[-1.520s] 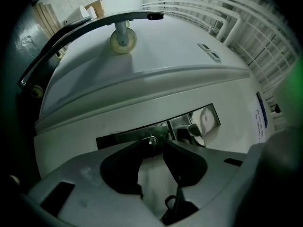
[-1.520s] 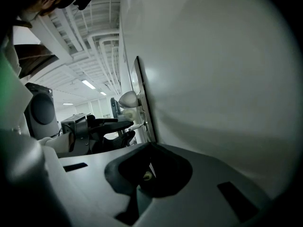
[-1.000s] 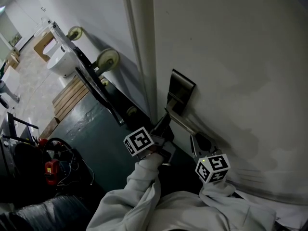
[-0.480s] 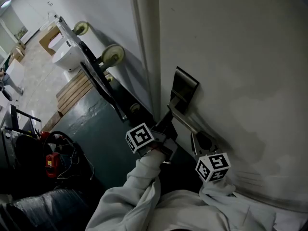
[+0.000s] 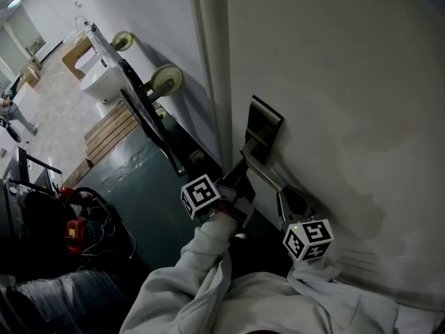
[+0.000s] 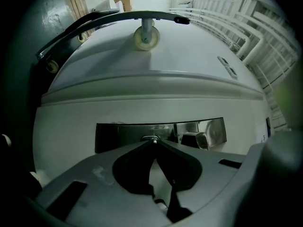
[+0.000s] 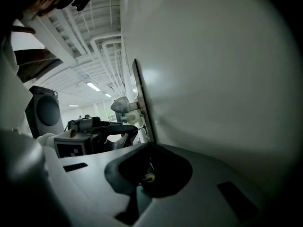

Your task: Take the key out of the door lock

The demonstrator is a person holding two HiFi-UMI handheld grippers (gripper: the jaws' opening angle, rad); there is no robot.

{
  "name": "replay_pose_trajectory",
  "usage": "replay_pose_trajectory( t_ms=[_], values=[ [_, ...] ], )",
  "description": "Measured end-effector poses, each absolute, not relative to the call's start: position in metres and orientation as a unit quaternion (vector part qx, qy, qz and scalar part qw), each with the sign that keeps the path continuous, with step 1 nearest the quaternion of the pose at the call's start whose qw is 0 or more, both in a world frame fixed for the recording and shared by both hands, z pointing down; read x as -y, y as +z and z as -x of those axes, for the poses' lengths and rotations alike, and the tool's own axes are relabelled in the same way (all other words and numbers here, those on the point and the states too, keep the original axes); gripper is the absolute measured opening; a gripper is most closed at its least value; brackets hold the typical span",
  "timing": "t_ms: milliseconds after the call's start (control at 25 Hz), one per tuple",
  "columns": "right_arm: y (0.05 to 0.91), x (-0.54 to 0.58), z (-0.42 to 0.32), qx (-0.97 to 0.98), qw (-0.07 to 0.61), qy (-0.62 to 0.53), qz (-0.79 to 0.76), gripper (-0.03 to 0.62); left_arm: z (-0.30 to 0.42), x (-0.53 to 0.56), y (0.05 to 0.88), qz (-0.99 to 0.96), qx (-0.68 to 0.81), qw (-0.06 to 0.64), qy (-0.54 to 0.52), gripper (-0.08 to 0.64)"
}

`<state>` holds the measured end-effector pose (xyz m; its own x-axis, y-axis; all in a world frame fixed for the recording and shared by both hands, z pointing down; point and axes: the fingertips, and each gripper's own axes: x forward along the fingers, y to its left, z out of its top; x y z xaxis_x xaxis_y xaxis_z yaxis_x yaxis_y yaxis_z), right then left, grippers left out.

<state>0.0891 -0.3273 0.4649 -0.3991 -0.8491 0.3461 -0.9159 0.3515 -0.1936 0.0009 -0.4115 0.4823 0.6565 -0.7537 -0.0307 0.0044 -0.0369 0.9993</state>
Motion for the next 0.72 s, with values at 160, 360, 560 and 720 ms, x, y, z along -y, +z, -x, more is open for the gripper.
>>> replay_pose_trajectory(
  t_ms=[160, 360, 560, 720],
  values=[
    [0.4648, 0.3248, -0.0907, 0.817, 0.095, 0.181, -0.539, 0.043, -0.0011, 0.4120, 0.4808, -0.668, 0.290, 0.617, -0.297, 0.026],
    [0.4682, 0.3213, -0.0919, 0.816, 0.097, 0.183, -0.539, 0.043, -0.0006, 0.4120, 0.4820, -0.667, 0.284, 0.619, -0.303, 0.026],
    [0.4678, 0.3214, -0.0939, 0.814, 0.097, 0.183, -0.543, 0.043, -0.0007, 0.4124, 0.4841, -0.643, 0.277, 0.642, -0.312, 0.026],
    [0.4676, 0.3211, -0.0930, 0.814, 0.097, 0.184, -0.542, 0.043, -0.0002, 0.4109, 0.4795, -0.656, 0.275, 0.632, -0.307, 0.026]
  ],
)
